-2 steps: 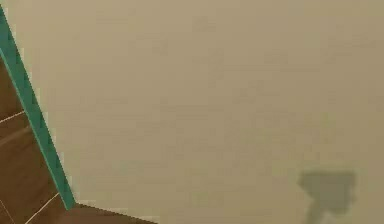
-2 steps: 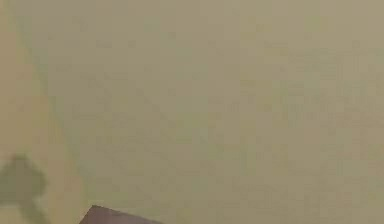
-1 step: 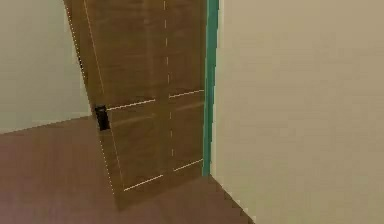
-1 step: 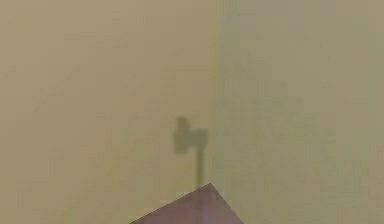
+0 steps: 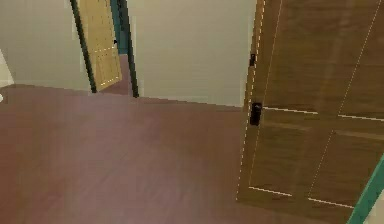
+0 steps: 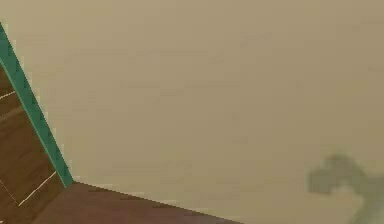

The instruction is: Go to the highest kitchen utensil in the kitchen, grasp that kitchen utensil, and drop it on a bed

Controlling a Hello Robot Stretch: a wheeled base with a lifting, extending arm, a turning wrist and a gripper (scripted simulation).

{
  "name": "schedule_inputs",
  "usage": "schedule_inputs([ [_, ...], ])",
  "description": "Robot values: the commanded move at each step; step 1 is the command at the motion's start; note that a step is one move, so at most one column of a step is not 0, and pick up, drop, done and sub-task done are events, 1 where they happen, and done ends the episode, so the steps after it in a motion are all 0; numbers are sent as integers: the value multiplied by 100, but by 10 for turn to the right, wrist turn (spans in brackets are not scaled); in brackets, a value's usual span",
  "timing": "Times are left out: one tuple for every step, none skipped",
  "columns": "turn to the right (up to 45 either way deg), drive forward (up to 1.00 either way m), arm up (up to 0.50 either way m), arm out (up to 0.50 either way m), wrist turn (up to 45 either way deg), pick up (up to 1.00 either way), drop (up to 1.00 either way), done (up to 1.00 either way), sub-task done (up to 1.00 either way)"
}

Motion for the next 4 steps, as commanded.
schedule_inputs([
  [-150, 0, 0, 0, 0, 0, 0, 0, 0],
  [0, 100, 0, 0, 0, 0, 0, 0, 0],
  [-150, 0, 0, 0, 0, 0, 0, 0, 0],
  [0, 10, 0, 0, 0, 0, 0, 0, 0],
])
